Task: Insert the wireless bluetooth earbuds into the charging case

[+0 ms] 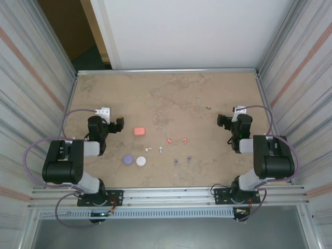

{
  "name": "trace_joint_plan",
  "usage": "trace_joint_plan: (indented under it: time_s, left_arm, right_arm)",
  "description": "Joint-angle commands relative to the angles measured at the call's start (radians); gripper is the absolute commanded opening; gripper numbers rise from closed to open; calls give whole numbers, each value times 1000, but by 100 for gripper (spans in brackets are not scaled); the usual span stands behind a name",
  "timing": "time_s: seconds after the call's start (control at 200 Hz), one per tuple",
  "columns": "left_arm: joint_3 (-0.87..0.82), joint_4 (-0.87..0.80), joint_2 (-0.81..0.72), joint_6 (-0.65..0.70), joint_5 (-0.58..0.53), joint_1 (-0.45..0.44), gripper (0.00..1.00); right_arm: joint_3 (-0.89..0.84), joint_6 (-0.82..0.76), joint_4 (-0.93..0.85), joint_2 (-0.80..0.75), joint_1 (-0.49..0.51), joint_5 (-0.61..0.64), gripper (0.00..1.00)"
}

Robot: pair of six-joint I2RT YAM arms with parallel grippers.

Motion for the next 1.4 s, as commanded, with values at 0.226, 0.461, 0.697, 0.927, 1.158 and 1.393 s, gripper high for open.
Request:
trace_joint_plan:
  time_s: [0.226,0.461,0.697,0.927,1.158,1.393]
  left_arm:
    - [26,3,7,16,-14,-6,99]
    - [21,10,4,15,-10,-2,99]
    - [0,-23,-82,9,-25,-1,99]
    - [-8,-156,-268,-19,-63,-3,99]
    - [61,-421,-414,-224,-45,-4,99]
    - [42,-525,-509,-359,29,-3,99]
  right_arm:
    - [18,23,-5,8,2,16,100]
    - [17,23,-3,6,2,14,100]
    - [57,22,-122,-57,-1,2,100]
    - [75,4,-280,-223,9,-44,100]
    - [144,-30,-434,-342,82,-216,100]
    - [222,-109,-539,-348,213,-321,100]
